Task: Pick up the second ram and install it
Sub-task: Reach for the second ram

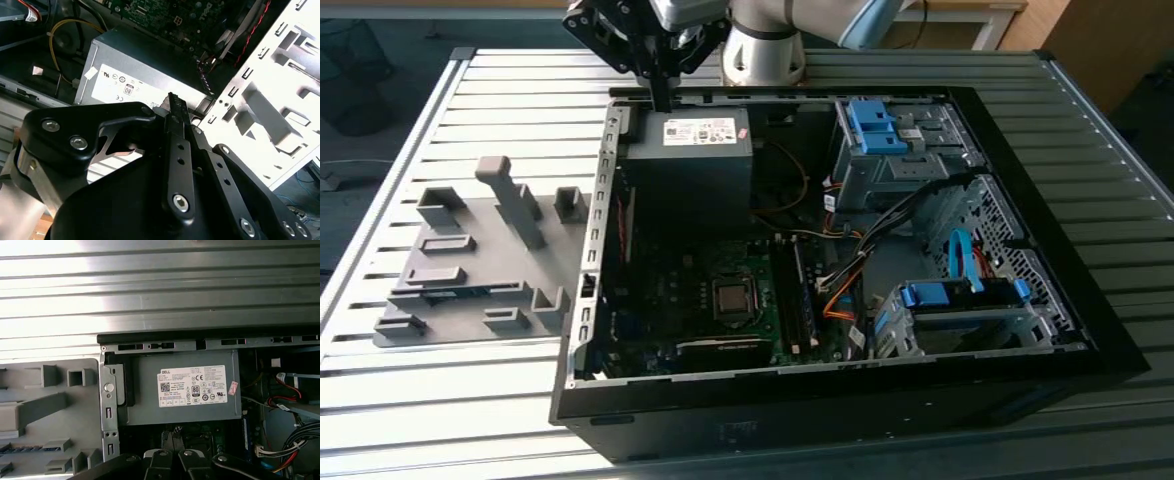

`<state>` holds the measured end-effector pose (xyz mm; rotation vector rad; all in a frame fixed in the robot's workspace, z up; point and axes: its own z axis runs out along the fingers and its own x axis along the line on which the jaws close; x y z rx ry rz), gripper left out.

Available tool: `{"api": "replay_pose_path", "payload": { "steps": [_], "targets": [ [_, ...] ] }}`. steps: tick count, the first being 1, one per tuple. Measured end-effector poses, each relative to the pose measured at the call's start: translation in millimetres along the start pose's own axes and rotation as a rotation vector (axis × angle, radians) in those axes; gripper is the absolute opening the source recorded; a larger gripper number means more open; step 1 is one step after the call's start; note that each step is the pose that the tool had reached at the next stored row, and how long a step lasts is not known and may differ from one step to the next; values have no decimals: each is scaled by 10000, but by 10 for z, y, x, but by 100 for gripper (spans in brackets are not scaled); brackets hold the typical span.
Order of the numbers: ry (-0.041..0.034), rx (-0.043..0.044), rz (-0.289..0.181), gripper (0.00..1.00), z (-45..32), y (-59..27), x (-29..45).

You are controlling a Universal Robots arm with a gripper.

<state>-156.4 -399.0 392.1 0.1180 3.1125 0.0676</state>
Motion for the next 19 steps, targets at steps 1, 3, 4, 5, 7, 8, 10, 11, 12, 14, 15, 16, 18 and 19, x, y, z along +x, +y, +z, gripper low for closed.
{"api": "replay_pose_path", "payload": {
  "steps": [1,3,4,5,7,8,10,11,12,14,15,16,18,19],
  "targets": [
    [0,0,0,11,0,0,6],
    [0,-1,0,11,1,-1,19],
    [0,0,0,11,1,-2,25],
    [0,0,0,11,1,-2,31],
    [0,0,0,11,2,-3,45],
    [0,0,0,11,2,-4,52],
    [0,0,0,11,2,-5,65],
    [0,0,0,11,2,-5,72],
    [0,0,0,11,3,-6,79],
    [0,0,1,11,3,-7,92],
    [0,0,1,11,3,-7,98],
    [0,-1,1,11,3,-8,105],
    [0,0,1,11,4,-9,117],
    [0,0,1,11,4,-9,124]
  ]
}}
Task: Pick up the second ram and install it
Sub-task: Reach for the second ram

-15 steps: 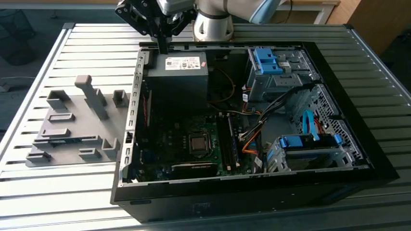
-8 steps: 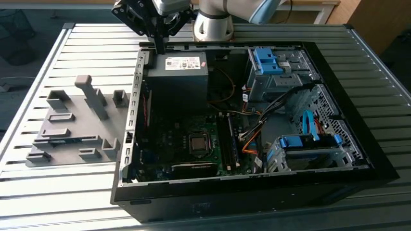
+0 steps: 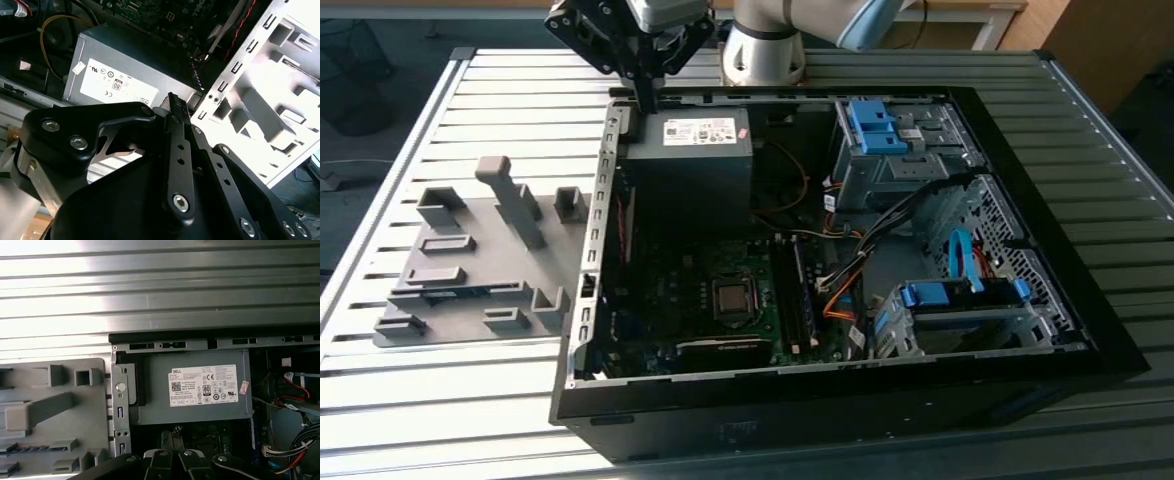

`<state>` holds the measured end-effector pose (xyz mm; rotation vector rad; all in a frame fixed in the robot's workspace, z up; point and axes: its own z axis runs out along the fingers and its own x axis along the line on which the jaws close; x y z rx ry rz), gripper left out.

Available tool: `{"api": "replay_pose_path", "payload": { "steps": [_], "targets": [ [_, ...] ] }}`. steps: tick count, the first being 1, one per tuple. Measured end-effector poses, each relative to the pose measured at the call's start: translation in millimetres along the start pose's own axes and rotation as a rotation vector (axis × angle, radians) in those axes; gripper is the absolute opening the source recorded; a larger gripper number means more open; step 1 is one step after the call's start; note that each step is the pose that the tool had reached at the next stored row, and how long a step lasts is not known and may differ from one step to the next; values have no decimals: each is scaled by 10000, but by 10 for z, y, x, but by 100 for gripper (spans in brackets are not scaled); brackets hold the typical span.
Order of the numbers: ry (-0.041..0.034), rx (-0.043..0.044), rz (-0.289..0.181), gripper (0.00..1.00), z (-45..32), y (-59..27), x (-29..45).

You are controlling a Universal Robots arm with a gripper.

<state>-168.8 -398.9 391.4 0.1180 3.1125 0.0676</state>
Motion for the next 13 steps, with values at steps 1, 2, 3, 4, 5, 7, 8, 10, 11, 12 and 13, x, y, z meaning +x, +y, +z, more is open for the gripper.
{"api": "replay_pose_path", "payload": {
  "steps": [1,2,3,4,5,7,8,10,11,12,13],
  "targets": [
    [0,0,0,11,0,-1,7],
    [0,0,0,11,0,-1,14],
    [0,0,0,11,1,-2,21],
    [0,0,0,11,1,-2,27],
    [0,0,-1,11,1,-3,33],
    [0,0,0,11,2,-4,48],
    [0,0,0,11,2,-4,55],
    [0,0,0,11,2,-5,69],
    [0,0,-1,11,3,-6,77],
    [0,0,-1,11,3,-7,84],
    [0,0,-1,11,3,-7,94]
  ]
}}
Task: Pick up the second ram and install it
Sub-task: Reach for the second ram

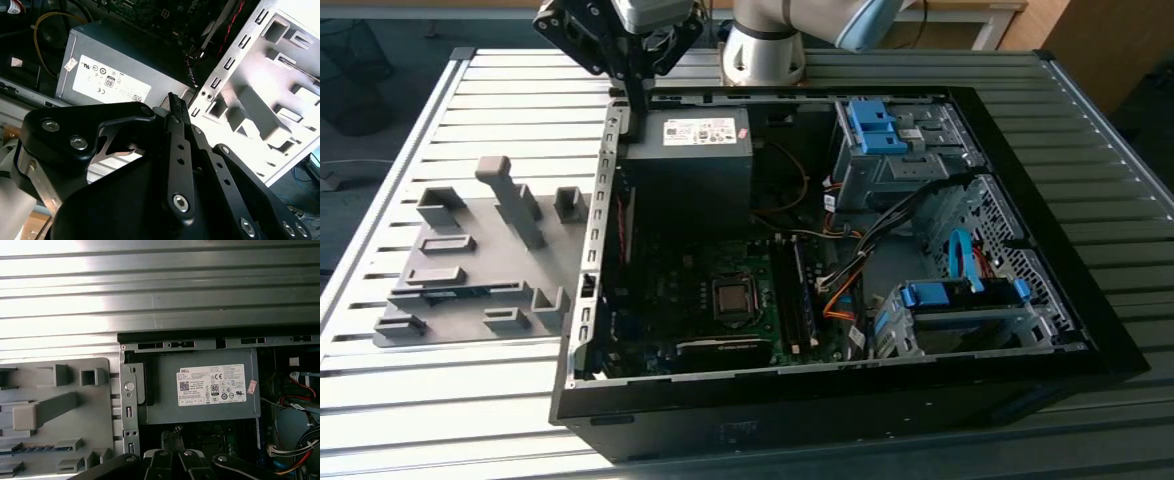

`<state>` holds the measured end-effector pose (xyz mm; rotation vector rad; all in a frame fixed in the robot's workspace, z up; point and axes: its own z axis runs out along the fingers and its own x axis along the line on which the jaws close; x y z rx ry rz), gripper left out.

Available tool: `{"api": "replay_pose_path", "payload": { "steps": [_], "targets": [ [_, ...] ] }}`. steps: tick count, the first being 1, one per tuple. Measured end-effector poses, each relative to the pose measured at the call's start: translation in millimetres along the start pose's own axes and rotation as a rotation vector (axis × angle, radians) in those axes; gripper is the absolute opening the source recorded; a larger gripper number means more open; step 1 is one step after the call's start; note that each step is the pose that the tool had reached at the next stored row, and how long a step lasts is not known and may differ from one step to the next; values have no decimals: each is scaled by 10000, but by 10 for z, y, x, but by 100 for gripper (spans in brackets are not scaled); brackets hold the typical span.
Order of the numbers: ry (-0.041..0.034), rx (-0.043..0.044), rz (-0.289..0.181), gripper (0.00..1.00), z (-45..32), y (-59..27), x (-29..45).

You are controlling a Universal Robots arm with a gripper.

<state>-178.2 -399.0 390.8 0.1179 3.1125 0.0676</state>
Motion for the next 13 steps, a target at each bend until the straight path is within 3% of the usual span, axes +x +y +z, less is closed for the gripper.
{"api": "replay_pose_path", "payload": {
  "steps": [13],
  "targets": [
    [0,0,0,11,2,-11,148]
  ]
}}
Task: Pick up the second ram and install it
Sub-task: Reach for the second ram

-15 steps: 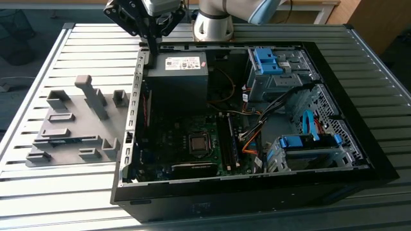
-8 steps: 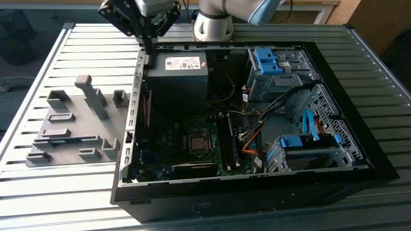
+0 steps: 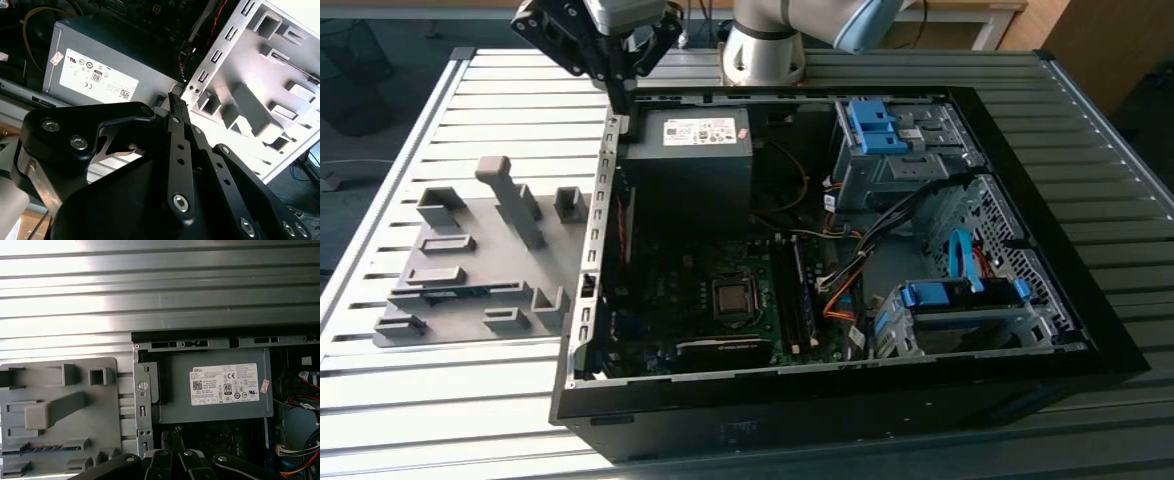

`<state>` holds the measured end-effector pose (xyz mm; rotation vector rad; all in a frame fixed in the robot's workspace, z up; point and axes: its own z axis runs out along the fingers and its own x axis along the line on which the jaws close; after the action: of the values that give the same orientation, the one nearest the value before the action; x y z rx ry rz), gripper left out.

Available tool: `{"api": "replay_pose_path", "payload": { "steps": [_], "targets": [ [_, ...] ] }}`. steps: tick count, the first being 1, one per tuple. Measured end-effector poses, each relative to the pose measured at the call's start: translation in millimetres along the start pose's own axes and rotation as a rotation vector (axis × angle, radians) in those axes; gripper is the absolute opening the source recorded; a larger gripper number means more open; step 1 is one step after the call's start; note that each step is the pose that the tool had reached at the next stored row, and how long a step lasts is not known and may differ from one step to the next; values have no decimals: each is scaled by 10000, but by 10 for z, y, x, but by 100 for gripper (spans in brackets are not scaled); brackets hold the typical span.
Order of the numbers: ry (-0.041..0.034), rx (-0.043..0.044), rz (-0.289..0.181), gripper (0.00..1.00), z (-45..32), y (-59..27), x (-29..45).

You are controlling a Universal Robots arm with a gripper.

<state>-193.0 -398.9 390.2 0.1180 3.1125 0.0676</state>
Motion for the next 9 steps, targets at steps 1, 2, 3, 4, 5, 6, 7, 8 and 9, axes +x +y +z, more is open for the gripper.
{"api": "replay_pose_path", "payload": {
  "steps": [1,2,3,4,5,6,7,8,9],
  "targets": [
    [-1,-1,0,11,0,-1,12],
    [-1,-1,0,11,1,-2,23],
    [0,-1,0,11,1,-3,35],
    [0,-1,0,11,1,-4,46],
    [0,-1,0,11,1,-5,58],
    [0,0,0,11,1,-5,70],
    [-1,-1,0,11,1,-6,82],
    [0,0,1,11,1,-7,94],
    [0,0,1,11,1,-8,106]
  ]
}}
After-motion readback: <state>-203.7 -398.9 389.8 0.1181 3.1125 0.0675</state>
